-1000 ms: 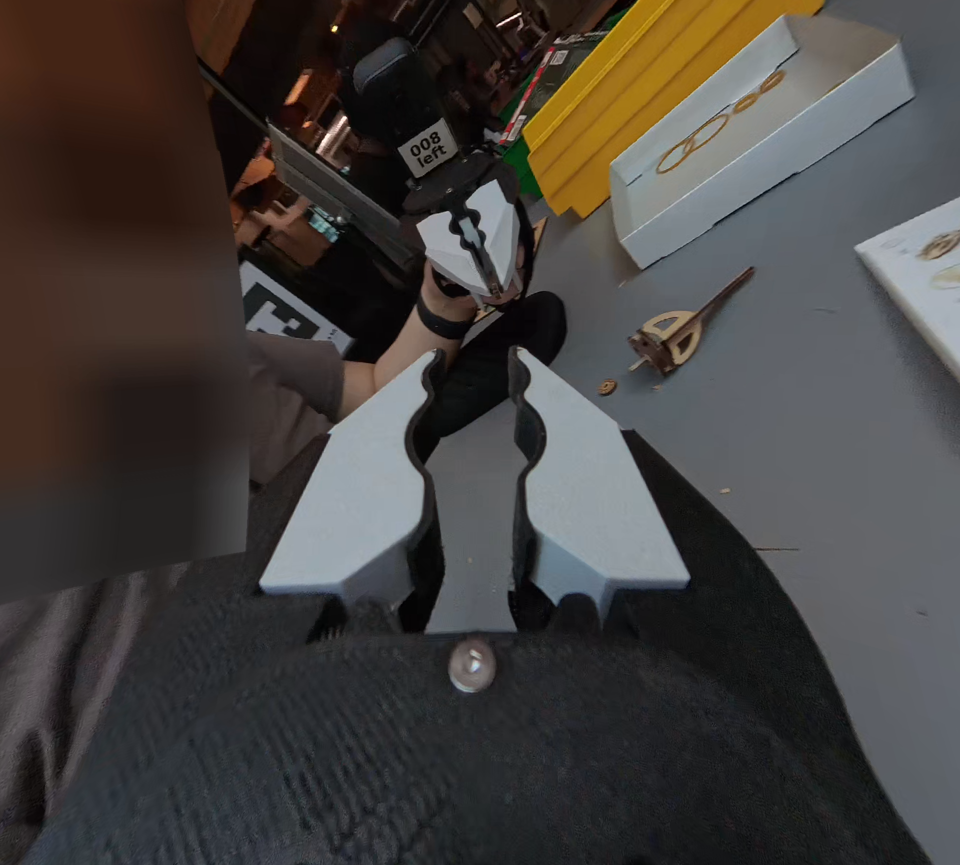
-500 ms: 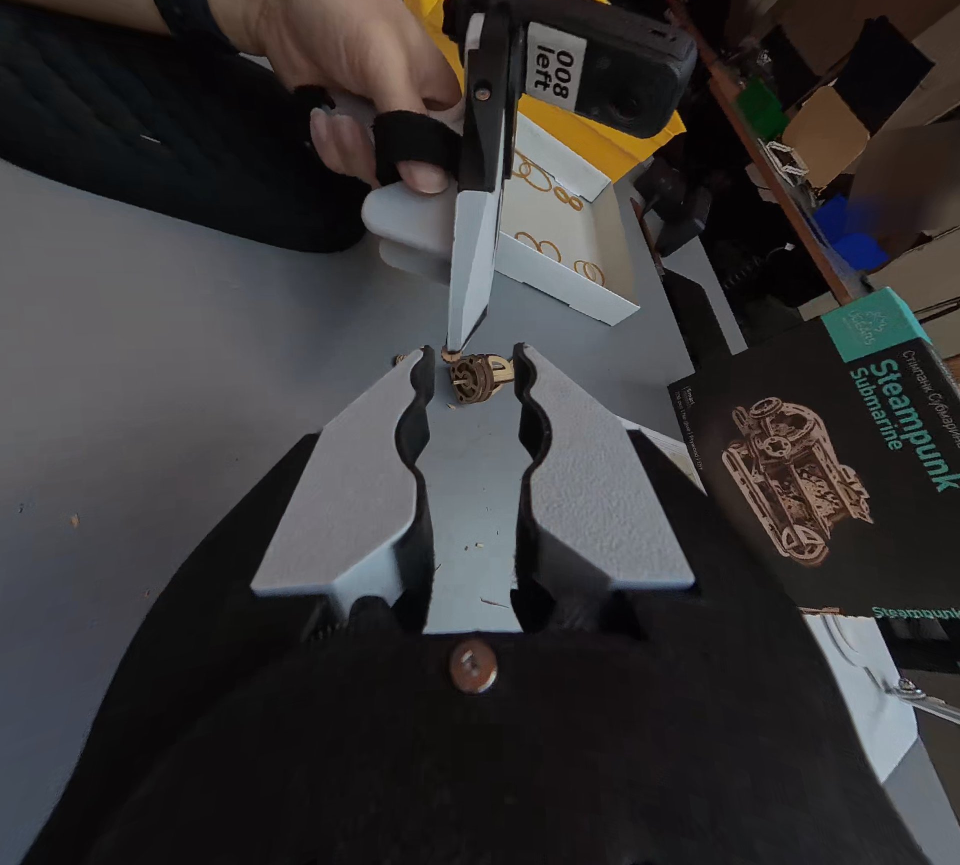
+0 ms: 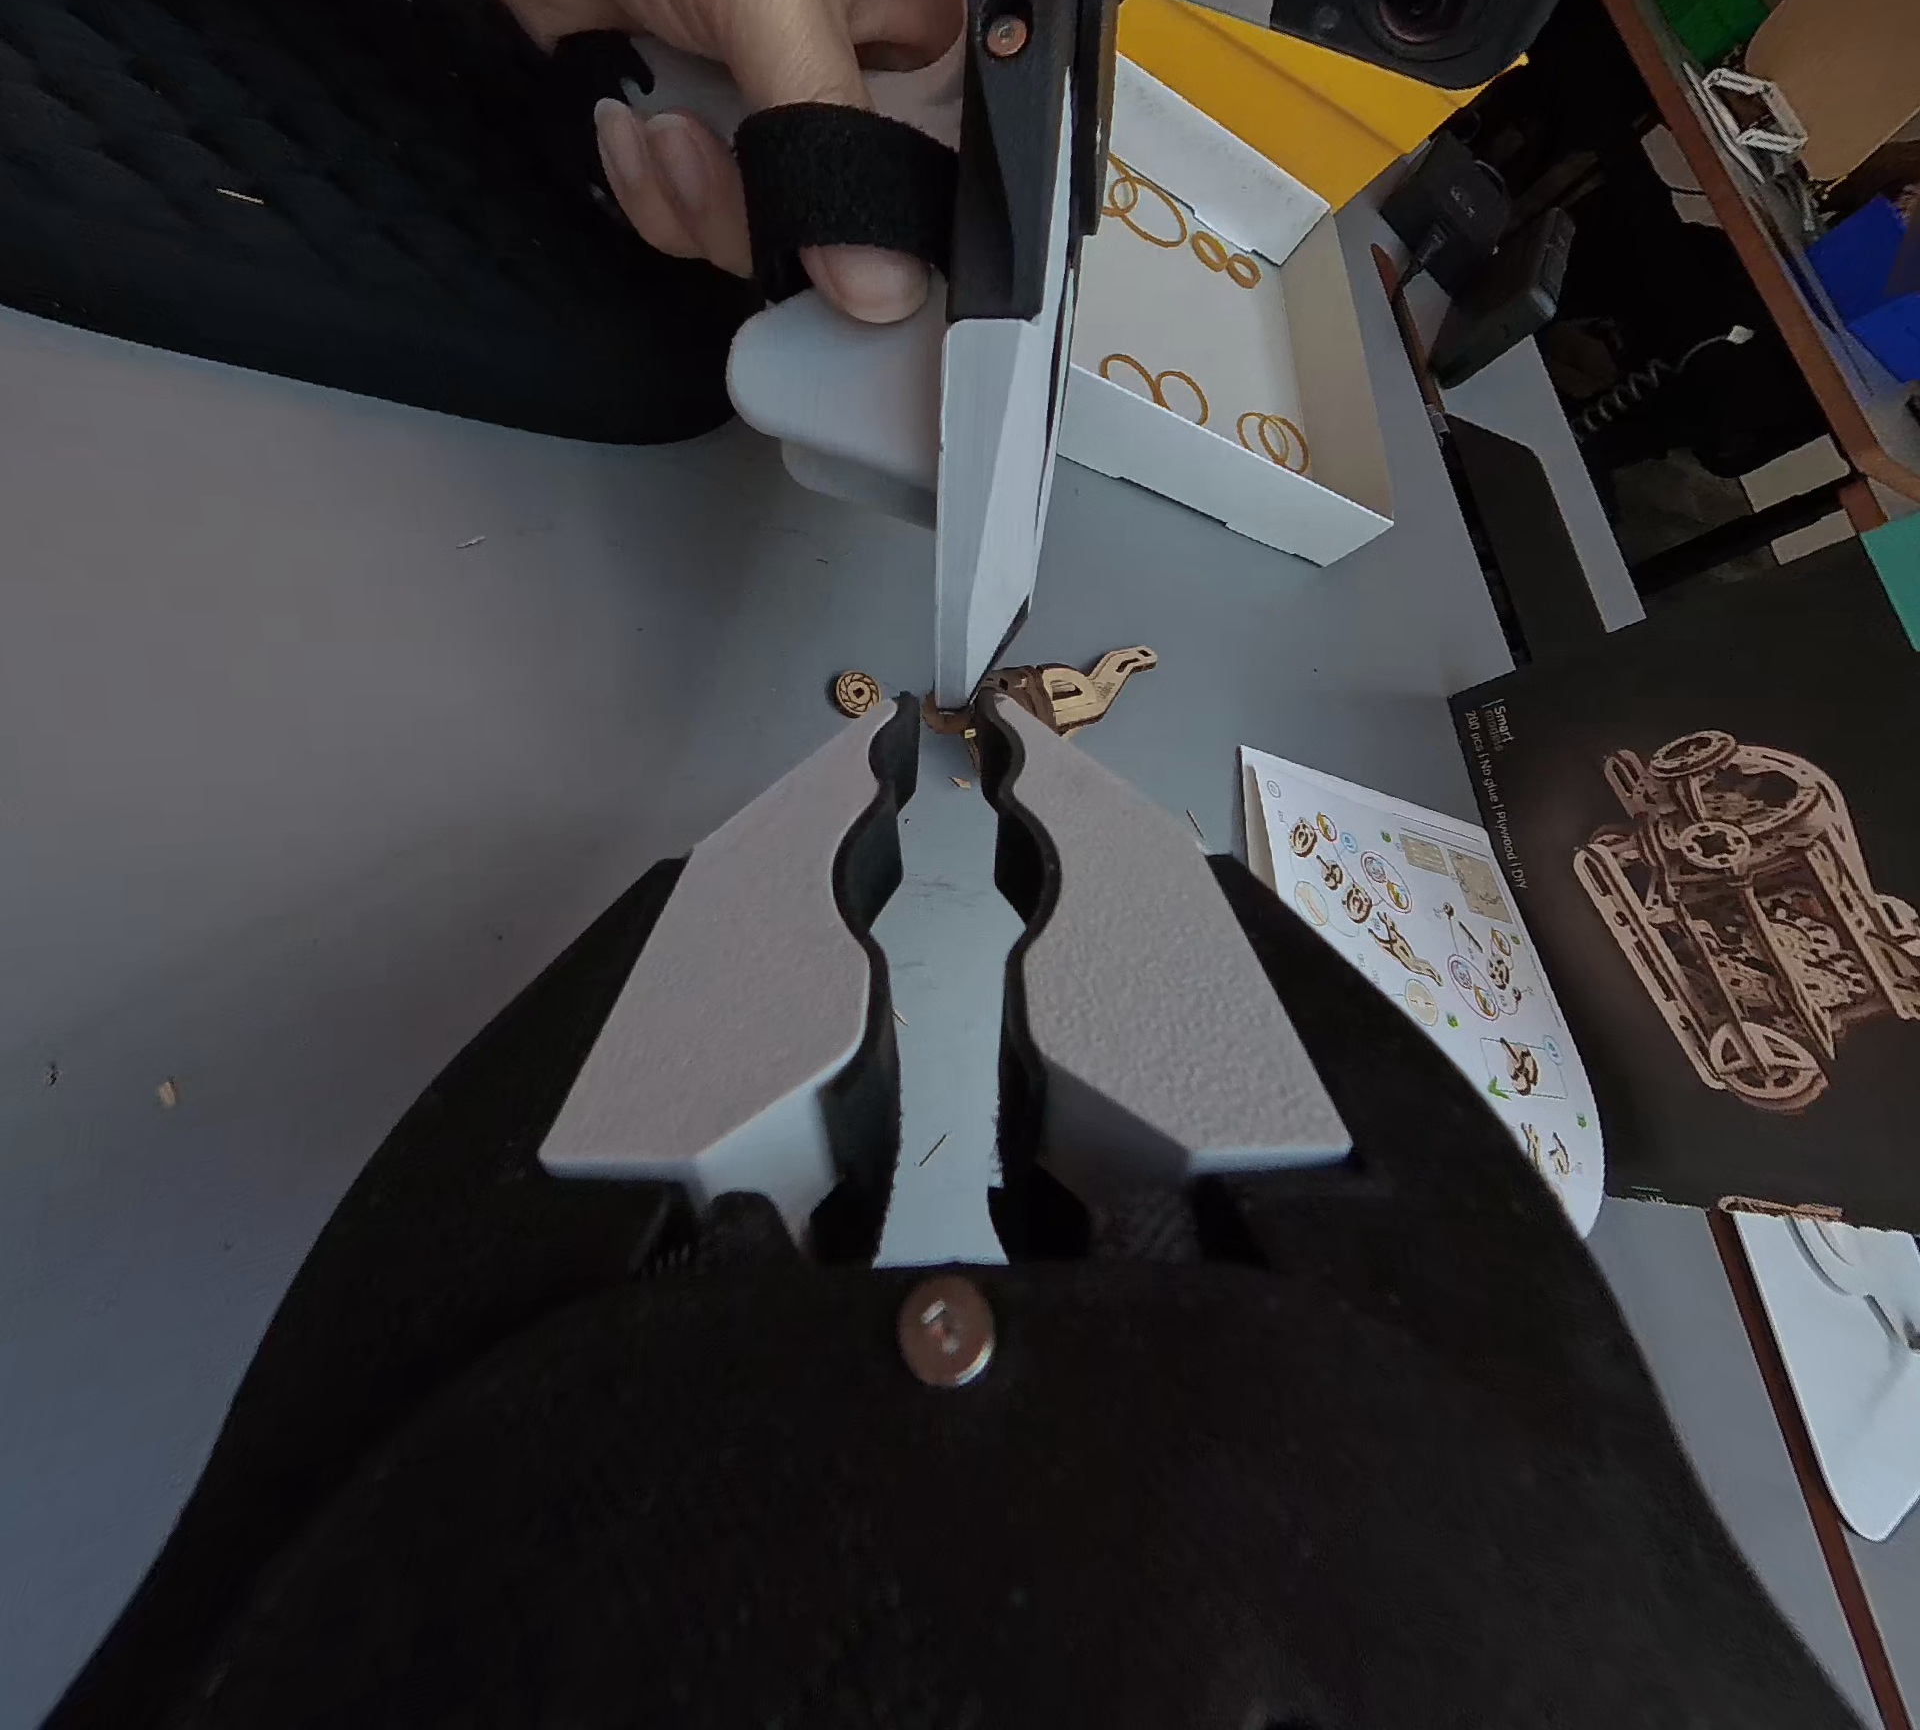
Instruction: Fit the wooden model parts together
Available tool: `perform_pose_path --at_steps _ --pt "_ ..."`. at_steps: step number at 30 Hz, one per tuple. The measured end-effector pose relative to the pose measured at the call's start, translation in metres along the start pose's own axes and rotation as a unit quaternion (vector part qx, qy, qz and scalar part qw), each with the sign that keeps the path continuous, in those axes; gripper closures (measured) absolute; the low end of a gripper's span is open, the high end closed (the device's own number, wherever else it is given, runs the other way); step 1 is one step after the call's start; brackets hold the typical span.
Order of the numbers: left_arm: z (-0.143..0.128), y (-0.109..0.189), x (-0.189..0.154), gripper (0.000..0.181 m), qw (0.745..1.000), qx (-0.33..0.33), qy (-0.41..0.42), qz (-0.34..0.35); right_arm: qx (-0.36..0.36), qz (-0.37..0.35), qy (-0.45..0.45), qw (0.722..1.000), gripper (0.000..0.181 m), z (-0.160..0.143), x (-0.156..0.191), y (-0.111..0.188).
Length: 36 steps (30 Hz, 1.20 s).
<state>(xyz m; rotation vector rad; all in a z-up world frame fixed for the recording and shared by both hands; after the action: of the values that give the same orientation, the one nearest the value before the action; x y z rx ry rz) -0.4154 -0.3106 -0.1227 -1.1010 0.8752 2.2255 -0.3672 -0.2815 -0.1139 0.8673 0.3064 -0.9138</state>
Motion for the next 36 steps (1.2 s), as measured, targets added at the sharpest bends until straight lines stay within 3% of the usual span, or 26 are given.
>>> perform_pose_path --at_steps 11,13,16,18,21,24,27,30,36 --pt "-0.001 -0.003 -0.001 0.180 1.000 0.006 -0.011 0.002 0.011 0.014 -0.015 1.000 0.173 -0.004 0.002 -0.002" --pt "0.003 0.002 -0.002 0.168 1.000 -0.001 -0.019 0.009 0.007 0.010 -0.022 1.000 0.173 -0.004 0.001 0.000" --pt "0.016 0.025 -0.002 0.161 0.995 -0.043 -0.069 0.057 0.014 0.006 -0.037 0.999 0.173 -0.013 -0.001 0.004" --pt "0.025 0.042 -0.009 0.150 0.980 -0.073 -0.156 0.098 0.015 0.003 -0.052 0.999 0.173 -0.023 -0.003 0.008" --pt "0.028 0.052 -0.017 0.140 0.926 -0.040 -0.318 0.200 0.003 0.004 -0.089 0.996 0.173 -0.034 -0.007 0.017" --pt "0.022 0.048 -0.006 0.132 0.839 0.061 -0.459 0.286 -0.019 -0.001 -0.116 0.993 0.173 -0.038 -0.014 0.026" --pt "0.020 0.038 0.012 0.126 0.795 0.187 -0.493 0.302 -0.035 0.000 -0.132 0.991 0.173 -0.038 -0.017 0.031" --pt "0.037 0.036 0.033 0.122 0.718 0.278 -0.548 0.326 -0.044 0.007 -0.141 0.989 0.173 -0.038 -0.017 0.032" --pt "0.055 0.017 0.059 0.136 0.668 0.396 -0.576 0.254 -0.031 0.019 -0.157 0.987 0.173 -0.051 -0.015 0.031"
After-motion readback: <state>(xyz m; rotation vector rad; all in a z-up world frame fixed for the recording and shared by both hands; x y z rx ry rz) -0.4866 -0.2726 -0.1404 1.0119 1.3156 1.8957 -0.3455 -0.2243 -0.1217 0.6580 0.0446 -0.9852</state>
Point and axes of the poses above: each gripper's, where its closed fingertips meet, y back along the fingers, z out of its top, x = y × z across the jaws, the point moved 4 cm from there along y, back along the fingers, and after that the axes turned 8 degrees about y, right-handed, at the moved point
